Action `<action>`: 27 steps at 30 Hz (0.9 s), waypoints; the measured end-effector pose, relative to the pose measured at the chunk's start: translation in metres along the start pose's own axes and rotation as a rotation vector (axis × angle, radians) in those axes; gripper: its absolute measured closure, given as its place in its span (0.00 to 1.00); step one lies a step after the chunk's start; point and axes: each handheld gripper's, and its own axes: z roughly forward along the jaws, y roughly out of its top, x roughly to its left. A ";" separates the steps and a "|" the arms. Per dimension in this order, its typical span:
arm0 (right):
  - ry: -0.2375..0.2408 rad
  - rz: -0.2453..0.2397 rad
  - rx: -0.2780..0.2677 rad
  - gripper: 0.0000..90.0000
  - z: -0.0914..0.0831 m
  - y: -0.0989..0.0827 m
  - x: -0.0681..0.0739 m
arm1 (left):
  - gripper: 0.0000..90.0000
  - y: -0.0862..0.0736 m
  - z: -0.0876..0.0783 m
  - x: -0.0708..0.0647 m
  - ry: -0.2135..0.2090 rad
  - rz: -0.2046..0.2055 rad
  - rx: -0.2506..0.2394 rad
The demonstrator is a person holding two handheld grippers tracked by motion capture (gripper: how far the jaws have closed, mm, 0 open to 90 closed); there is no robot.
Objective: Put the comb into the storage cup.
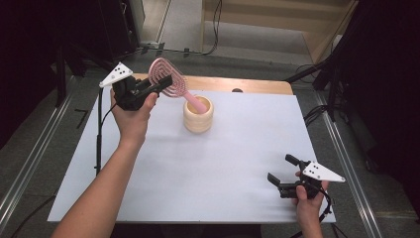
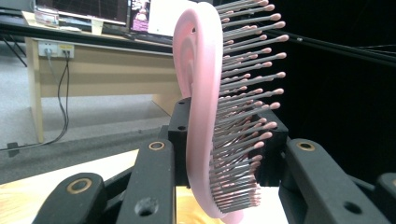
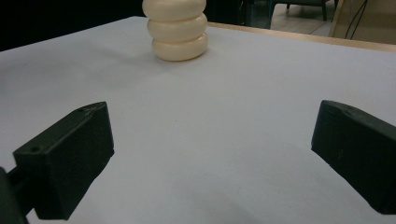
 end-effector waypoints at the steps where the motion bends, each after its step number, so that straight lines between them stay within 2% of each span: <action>1: 0.001 0.000 0.000 0.00 0.000 0.000 0.000 | 0.74 0.000 0.000 0.001 0.003 0.002 0.000; 14: 0.000 0.005 -0.001 0.00 0.000 0.000 0.000 | 0.74 -0.006 0.012 0.005 0.040 0.014 0.008; 27: 0.001 0.005 0.000 0.00 0.000 0.000 -0.001 | 0.74 -0.014 0.023 0.008 0.057 0.023 0.020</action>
